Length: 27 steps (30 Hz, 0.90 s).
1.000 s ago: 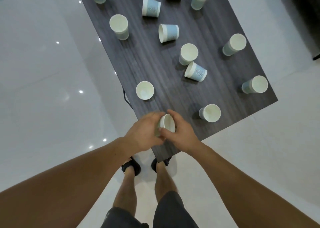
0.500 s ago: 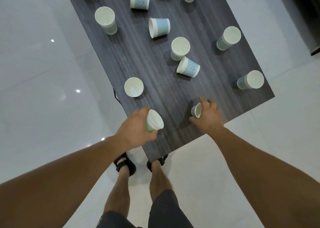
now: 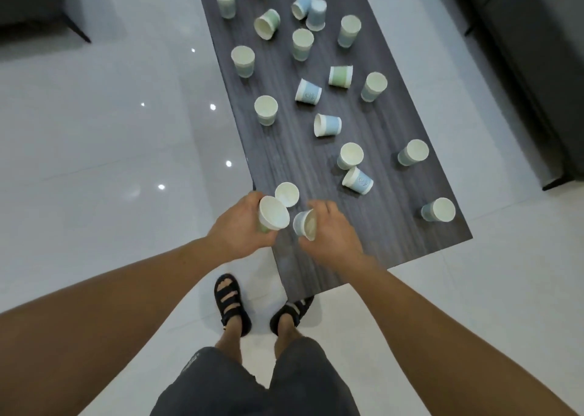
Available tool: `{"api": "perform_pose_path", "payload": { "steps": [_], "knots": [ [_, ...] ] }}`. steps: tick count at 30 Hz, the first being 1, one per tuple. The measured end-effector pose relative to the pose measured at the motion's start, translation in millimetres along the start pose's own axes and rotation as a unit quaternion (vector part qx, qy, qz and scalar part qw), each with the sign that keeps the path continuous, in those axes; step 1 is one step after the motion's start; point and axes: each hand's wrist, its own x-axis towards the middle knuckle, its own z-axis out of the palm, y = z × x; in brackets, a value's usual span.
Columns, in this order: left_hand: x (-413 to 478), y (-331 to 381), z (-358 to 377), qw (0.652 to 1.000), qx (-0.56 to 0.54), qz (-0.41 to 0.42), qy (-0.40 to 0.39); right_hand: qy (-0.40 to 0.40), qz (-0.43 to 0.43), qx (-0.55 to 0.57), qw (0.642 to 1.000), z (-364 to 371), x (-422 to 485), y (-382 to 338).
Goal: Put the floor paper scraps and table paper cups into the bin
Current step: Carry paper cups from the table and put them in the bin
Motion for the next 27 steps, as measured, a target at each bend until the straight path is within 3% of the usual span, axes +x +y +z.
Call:
{"api": "perform_pose_path", "payload": {
  "steps": [8, 14, 20, 27],
  "knots": [
    [-80.7, -19.7, -74.8, 0.992, -0.05, -0.021, 0.118, -0.023, -0.111, -0.088, 0.99, -44.1, -21.3, -106.9],
    [-159.1, -42.8, -83.5, 0.96, -0.105, -0.109, 0.234, -0.075, -0.241, -0.143, 0.957, -40.1, -36.6, -166.2],
    [-252.7, -52.8, -40.8, 0.894, -0.161, -0.22, 0.357, -0.138, -0.392, -0.207, 0.886, -11.2, -74.5, -209.5],
    [-394.2, -71.3, 28.5, 0.776, -0.222, -0.339, 0.483, -0.219, -0.517, -0.27, 0.782, 50.7, -166.6, -250.6]
  ]
}}
